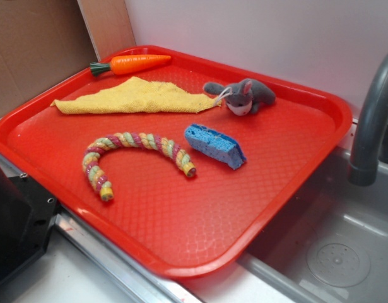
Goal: Grab the gray animal.
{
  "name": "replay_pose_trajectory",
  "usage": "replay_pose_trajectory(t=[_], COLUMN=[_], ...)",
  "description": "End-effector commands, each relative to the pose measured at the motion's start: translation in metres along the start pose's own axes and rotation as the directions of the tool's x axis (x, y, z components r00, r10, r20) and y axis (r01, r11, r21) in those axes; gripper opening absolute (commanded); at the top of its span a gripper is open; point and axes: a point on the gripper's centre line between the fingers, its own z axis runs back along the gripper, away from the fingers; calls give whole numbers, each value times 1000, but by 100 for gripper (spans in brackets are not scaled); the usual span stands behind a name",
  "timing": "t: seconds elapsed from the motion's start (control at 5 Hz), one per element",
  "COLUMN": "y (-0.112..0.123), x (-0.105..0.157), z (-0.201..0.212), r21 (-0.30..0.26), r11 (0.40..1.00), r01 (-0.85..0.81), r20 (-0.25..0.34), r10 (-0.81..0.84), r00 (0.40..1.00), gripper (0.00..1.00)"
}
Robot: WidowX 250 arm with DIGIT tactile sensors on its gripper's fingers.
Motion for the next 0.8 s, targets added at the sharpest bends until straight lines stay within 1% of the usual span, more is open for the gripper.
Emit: replay_pose_trajectory(t=[0.0, 0.2, 0.4, 0.6], y=[0, 1, -1, -8], x=[0, 22, 46, 75], z=[0, -11, -27, -44], r21=[0, 11, -33, -76], r11=[1000, 994, 993, 993], r01=[0, -111, -117, -93], r20=[0, 137, 122, 144], r10=[0, 108, 120, 103], r00=[1000, 985, 985, 984], gripper=[100, 100, 100, 100])
